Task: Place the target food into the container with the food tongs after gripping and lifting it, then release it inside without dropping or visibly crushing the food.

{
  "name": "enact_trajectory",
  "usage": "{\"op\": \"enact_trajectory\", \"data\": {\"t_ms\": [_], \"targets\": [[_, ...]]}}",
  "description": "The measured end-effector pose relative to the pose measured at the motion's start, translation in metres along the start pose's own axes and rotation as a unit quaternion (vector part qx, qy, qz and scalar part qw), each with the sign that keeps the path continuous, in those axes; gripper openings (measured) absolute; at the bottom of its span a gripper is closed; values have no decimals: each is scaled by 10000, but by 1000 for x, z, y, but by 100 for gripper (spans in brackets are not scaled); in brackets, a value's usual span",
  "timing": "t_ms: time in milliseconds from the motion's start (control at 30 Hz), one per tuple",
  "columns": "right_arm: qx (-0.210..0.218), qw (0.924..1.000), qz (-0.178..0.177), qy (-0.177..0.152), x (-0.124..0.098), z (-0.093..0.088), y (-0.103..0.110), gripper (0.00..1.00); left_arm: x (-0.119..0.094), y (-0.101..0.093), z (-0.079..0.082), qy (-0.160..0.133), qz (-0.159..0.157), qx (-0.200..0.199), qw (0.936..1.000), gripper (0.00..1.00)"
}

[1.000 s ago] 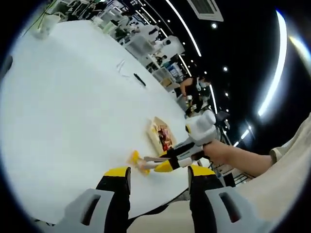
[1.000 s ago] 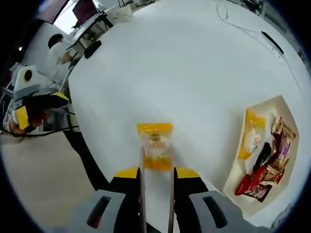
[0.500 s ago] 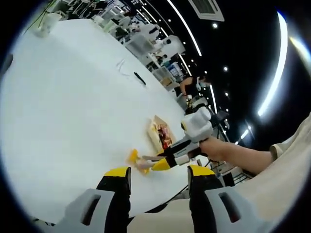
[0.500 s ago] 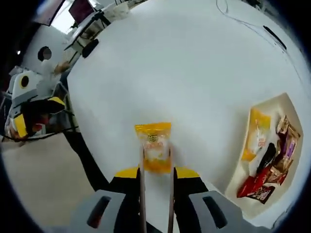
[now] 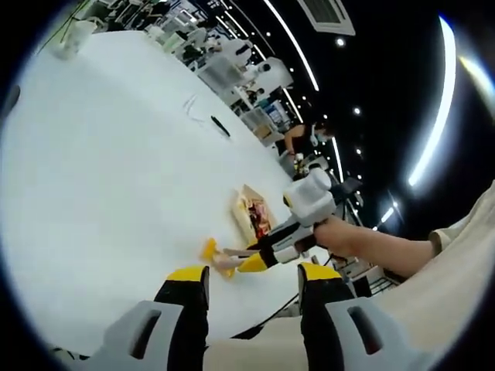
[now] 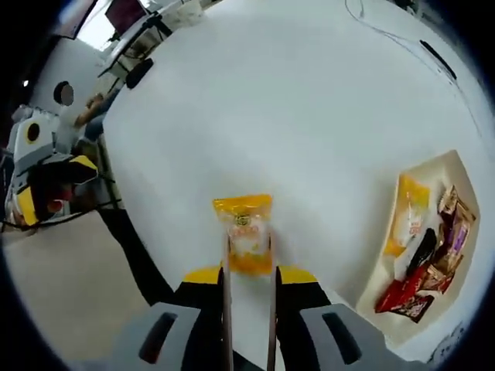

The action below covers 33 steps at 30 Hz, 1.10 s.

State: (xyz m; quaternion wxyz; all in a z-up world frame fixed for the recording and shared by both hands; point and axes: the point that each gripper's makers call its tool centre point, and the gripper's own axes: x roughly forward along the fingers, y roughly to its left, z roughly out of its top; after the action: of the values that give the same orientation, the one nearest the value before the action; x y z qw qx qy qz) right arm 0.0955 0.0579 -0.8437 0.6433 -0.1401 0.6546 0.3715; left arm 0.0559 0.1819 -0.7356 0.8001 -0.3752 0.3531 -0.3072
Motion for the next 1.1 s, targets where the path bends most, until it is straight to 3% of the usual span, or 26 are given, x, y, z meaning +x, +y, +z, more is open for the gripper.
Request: {"op": "enact_trajectory", "data": {"t_ms": [733, 967, 1100], "targets": [[-566, 9981, -239, -5, 3, -1, -5, 22, -10, 5, -7, -118, 65, -128, 9998, 44], [-425, 9984, -123, -354, -6, -2, 3, 22, -7, 4, -9, -72, 18, -118, 9999, 44], [-194, 9977, -97, -640, -17, -1, 4, 22, 6, -6, -18, 241, -162, -5, 9996, 44]]}}
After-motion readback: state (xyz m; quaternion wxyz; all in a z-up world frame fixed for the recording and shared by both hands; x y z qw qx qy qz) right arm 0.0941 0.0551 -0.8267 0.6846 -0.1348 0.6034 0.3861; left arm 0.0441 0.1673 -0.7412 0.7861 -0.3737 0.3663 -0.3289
